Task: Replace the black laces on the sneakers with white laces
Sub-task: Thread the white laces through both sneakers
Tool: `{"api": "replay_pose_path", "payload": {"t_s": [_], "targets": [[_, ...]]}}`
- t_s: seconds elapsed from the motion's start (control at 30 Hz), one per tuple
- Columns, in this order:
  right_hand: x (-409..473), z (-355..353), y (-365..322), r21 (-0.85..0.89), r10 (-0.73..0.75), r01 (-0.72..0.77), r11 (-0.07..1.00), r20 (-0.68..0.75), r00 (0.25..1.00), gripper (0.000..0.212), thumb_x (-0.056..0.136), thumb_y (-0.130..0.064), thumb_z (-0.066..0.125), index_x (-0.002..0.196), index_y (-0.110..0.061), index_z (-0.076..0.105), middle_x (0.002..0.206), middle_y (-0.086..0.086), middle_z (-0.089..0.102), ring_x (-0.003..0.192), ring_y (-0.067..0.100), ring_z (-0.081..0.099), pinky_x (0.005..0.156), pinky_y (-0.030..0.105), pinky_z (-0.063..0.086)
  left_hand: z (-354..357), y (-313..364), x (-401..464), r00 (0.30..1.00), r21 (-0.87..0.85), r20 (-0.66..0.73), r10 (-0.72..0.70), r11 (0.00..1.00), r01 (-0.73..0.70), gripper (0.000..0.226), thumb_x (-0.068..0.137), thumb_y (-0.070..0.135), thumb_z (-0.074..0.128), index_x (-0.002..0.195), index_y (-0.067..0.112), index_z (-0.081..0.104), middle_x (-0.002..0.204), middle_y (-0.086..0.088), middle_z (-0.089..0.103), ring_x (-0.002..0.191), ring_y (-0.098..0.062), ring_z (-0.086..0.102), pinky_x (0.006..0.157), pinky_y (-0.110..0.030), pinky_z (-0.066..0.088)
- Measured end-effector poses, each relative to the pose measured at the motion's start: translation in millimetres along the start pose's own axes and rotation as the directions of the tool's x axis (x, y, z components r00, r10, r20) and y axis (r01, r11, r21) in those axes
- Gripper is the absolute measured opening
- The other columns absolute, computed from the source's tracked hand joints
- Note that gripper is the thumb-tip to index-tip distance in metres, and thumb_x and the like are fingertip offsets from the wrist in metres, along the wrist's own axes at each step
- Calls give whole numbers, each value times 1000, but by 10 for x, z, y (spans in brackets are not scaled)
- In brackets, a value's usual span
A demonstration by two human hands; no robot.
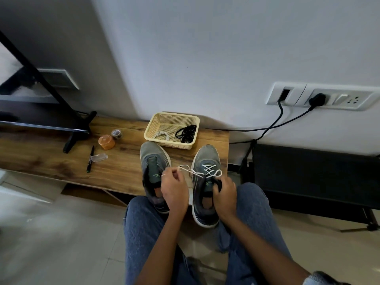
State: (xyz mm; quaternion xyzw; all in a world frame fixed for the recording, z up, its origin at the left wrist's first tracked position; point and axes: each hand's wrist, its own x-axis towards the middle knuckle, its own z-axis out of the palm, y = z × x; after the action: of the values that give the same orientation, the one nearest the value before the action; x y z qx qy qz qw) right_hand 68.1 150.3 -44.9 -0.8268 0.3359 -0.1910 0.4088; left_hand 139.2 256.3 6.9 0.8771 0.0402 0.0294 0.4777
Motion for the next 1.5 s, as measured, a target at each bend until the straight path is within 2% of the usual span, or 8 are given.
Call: {"api": "replay_pose_path", "payload": {"t_s": [0.13,0.27,0.4,0.6,0.83,0.93,1.13,1.5], "targets": [[-5,4,-16,-11,-11,11,1000,10,1000,14,86,-3,55,96,-11,61,99,3,58,94,17,48,76,24,32,-80,-46,19,1000,56,-15,-18,998,18,9,89,24,55,90,17,61,90,-1,59,82,-19,58,71,-37,48],[0,1,-8,-13,-18,18,1000,6,1000,14,85,-3,55,95,-11,61,98,3,60,93,19,49,76,24,34,32,-95,-43,951,415,153,270,856,-310,37,83,21,63,120,25,60,119,-1,56,110,-25,47,86,-42,38],[8,3,0,-19,-14,14,1000,21,1000,13,86,-5,54,94,-12,61,96,2,59,91,18,49,75,25,35,167,-87,-58,821,389,434,371,745,-542,33,94,28,40,116,34,64,115,8,64,123,-18,41,99,-39,14],[-1,15,9,-13,-11,11,1000,8,1000,13,86,-5,54,94,-13,60,95,0,58,91,17,48,76,26,37,247,-25,-47,875,488,381,297,739,-464,18,95,29,51,97,28,69,88,6,69,106,-17,52,95,-36,15],[0,27,24,-23,27,-27,999,-12,1000,11,86,-4,55,94,-10,60,94,1,57,89,14,46,73,25,33,-79,-12,47,980,333,110,166,923,-193,13,92,20,50,92,11,59,82,-5,61,79,-21,56,66,-38,49],[-5,32,11,-10,46,-46,999,-25,999,11,86,-4,54,94,-10,59,92,0,56,89,12,44,72,23,31,-100,-65,39,958,442,177,223,852,-280,13,89,21,53,92,12,62,81,-5,65,82,-24,59,74,-38,43],[-2,12,7,-16,37,-37,999,-10,999,12,86,-4,54,93,-12,59,92,-1,56,88,13,45,73,24,33,106,19,-36,859,462,464,215,769,-442,31,98,29,43,127,34,54,114,3,63,114,-18,49,96,-36,25],[-23,49,-8,-2,57,-57,998,-42,998,16,85,-3,54,97,-11,60,94,2,59,92,17,49,77,32,42,186,20,-114,929,415,332,162,860,-298,21,98,22,46,106,14,63,101,-7,66,93,-26,62,75,-35,46]]}}
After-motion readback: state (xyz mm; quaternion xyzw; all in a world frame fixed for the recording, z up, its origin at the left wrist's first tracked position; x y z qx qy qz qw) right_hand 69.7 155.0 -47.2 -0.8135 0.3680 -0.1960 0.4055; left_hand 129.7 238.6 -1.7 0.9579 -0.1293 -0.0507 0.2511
